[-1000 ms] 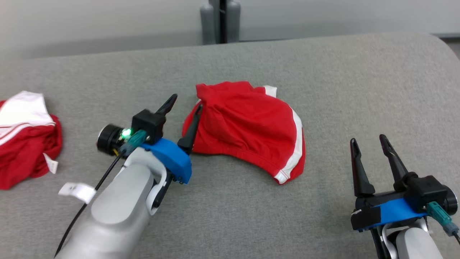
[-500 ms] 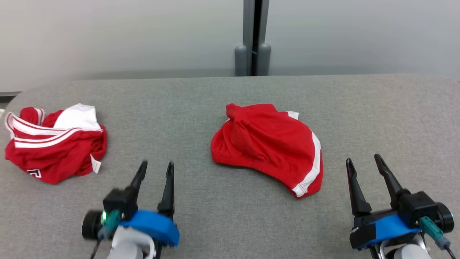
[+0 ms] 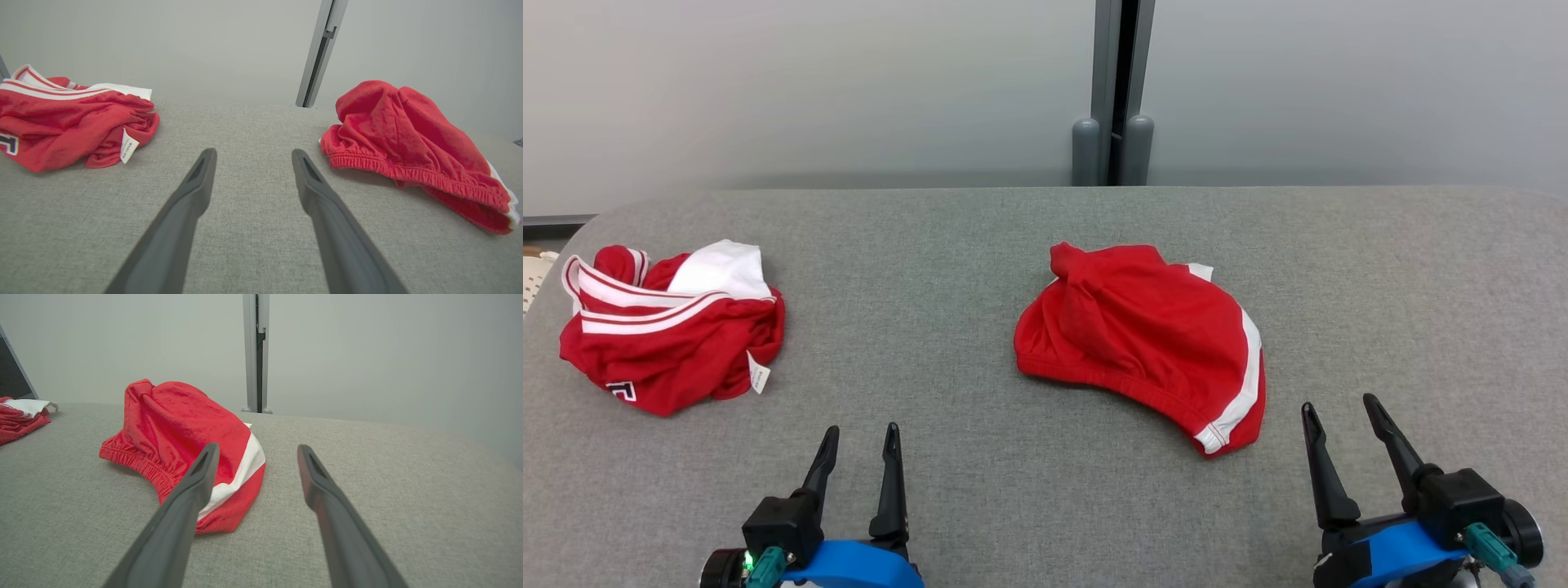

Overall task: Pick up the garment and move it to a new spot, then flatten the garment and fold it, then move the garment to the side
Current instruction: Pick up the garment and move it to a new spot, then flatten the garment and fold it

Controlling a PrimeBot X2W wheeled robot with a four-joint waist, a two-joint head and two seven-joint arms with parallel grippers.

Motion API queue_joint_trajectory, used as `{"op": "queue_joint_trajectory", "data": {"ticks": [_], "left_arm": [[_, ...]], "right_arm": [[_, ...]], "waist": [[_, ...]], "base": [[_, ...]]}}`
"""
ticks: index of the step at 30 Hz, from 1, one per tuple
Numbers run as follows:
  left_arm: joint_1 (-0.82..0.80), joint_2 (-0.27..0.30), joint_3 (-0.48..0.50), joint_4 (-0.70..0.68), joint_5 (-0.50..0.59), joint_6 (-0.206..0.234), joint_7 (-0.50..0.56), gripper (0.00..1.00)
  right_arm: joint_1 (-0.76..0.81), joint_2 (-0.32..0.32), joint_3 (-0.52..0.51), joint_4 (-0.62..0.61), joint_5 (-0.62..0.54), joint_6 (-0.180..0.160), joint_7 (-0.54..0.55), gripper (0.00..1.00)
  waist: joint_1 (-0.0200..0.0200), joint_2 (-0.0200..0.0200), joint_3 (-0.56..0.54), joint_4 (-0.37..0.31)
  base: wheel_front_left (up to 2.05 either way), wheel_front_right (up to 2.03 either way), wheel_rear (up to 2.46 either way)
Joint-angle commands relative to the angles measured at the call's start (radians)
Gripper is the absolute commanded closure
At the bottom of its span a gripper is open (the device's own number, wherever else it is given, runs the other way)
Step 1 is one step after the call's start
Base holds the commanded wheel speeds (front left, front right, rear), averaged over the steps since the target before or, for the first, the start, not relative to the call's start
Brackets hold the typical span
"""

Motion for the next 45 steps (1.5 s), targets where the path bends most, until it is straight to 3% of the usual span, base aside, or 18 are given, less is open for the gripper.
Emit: {"op": "queue_joint_trajectory", "data": {"ticks": [1, 14, 31, 40, 45], "left_arm": [[0.009, -0.004, 0.008, -0.005, 0.008, -0.005, -0.005, 0.0], [0.03, -0.036, 0.066, 0.003, 0.072, -0.05, -0.005, 0.0], [0.006, -0.054, 0.092, 0.018, 0.114, -0.068, -0.005, 0.0], [-0.015, -0.057, 0.094, 0.02, 0.119, -0.075, -0.005, 0.0], [-0.023, -0.059, 0.097, 0.016, 0.12, -0.075, -0.005, 0.0]], "right_arm": [[0.009, -0.002, 0.001, 0.004, 0.003, 0.0, -0.001, 0.0], [-0.005, -0.002, 0.001, 0.019, 0.006, 0.0, -0.001, 0.0], [-0.025, -0.002, 0.03, 0.055, -0.015, 0.0, -0.001, 0.0], [-0.114, -0.003, 0.113, 0.28, -0.07, 0.0, -0.001, 0.0], [-0.192, -0.002, 0.103, 0.423, -0.126, 0.0, -0.001, 0.0]], "waist": [[0.0001, 0.0, 0.0, -0.002], [0.0001, 0.0, -0.004, -0.002], [0.0001, 0.0, 0.015, 0.002], [0.0001, 0.0, 0.047, 0.035], [0.0001, 0.0, 0.063, 0.057]], "base": [[0.0, 0.0, 0.0], [0.0, 0.0, 0.0], [0.0, 0.0, 0.0], [0.0, 0.0, 0.0], [0.0, 0.0, 0.0]]}}
